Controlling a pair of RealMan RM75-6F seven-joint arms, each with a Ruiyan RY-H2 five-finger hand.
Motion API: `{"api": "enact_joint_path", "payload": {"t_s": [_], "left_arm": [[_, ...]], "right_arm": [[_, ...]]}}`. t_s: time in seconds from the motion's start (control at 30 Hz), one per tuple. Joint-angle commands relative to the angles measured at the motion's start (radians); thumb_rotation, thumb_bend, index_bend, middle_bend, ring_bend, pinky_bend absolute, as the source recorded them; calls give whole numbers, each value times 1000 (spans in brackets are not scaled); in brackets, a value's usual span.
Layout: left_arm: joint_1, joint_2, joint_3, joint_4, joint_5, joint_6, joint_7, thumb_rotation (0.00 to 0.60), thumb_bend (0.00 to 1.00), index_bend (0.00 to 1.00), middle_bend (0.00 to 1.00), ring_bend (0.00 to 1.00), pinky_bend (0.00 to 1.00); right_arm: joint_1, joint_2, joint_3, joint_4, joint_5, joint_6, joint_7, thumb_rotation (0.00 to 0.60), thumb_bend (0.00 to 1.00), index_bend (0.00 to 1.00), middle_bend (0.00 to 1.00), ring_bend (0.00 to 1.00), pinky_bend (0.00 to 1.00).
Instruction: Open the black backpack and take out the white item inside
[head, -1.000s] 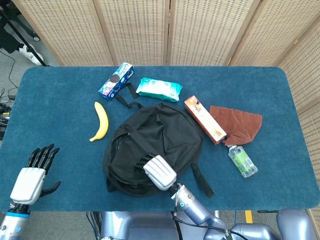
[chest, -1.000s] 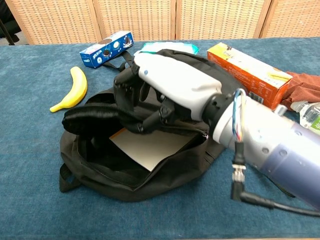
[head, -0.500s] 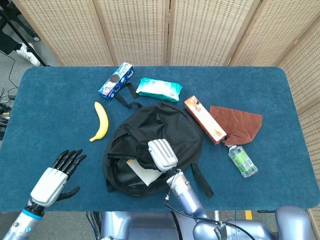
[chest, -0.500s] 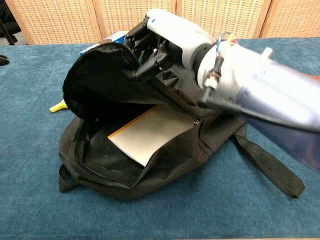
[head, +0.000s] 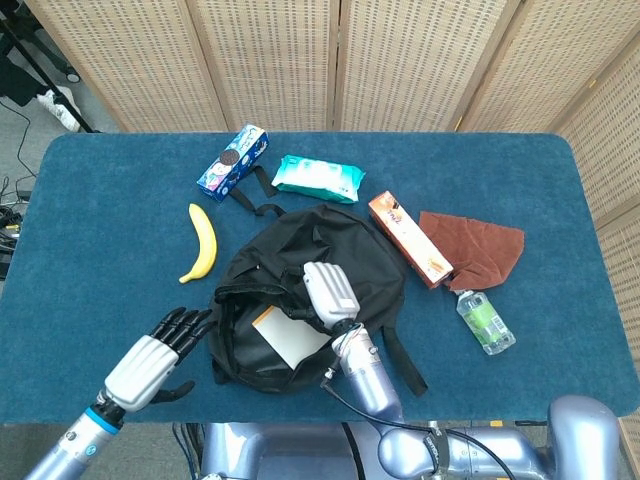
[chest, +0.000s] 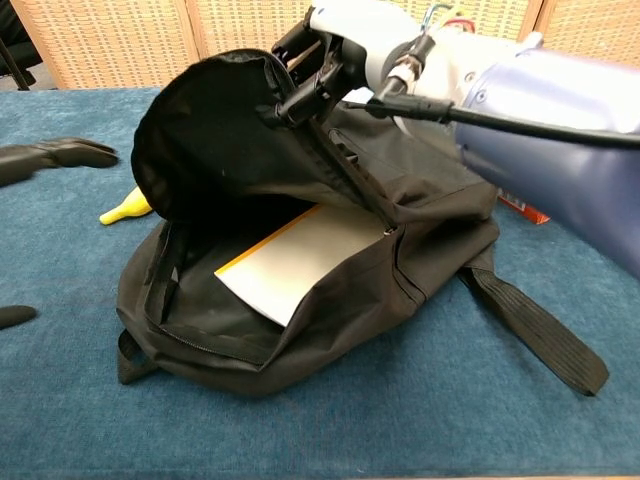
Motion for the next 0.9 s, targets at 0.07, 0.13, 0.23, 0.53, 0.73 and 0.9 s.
{"api": "enact_joint_path", "payload": {"t_s": [0.07,0.13,0.23,0.53,0.73,0.9], "left_arm": [[-66,-58,-32,-7,-38,-87,20,600,241,0,0,0,0],[-96,-88,-47,2,-60,-128,21,600,242,0,0,0,0],[-122,-125,-65,18,-88,-155,26,600,245,0,0,0,0],[-183,-252,-124,114,-138,-172,40,600,256,0,0,0,0],[-239,-334,-140,192,-198,-243,105,600,241,0,0,0,0],[-265,-393,-141,249,-240,-270,165,600,212,0,0,0,0]], "right_arm": [[16,27,-5,-32,11,13,8,600,443,628,593,459,376],[25,34,-9,-40,7,20,10,600,448,629,594,459,376],[35,41,-13,-48,13,30,14,600,452,629,594,459,377],[44,90,-52,-80,11,30,31,600,453,631,595,459,376],[43,133,-73,-105,9,10,63,600,452,631,595,459,376],[59,168,-64,-125,15,0,73,600,452,631,596,459,376]]}}
